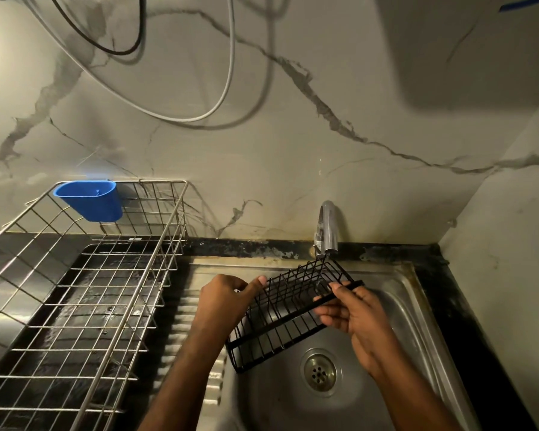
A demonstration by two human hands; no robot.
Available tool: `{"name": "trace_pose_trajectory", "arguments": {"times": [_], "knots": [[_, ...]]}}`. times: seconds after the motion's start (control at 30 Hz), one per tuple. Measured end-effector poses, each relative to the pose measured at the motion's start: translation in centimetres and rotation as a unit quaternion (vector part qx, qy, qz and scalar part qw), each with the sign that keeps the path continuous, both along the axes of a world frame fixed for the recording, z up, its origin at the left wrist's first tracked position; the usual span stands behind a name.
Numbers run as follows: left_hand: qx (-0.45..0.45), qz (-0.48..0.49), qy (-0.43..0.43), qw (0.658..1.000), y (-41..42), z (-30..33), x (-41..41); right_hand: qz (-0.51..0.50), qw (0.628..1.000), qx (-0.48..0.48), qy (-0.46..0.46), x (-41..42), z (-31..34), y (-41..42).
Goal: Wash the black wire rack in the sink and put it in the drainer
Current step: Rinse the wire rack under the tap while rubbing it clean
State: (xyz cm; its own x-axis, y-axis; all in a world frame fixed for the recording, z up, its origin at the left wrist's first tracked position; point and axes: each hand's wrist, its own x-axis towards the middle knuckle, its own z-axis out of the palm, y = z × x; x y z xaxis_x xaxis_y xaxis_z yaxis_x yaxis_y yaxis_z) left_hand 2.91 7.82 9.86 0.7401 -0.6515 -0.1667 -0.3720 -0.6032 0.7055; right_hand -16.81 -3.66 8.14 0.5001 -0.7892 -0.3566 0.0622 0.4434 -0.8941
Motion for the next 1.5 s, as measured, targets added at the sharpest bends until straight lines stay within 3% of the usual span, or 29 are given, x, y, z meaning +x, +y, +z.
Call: {"name": "trace_pose_trajectory", "arguments": {"times": [1.5], "knots": [[0.001,-0.046,-0.003,0.999,-3.0,0.1,-0.9,-0.041,0.999,-0.021,-0.001,-1.7,-0.2,-1.6]]}}
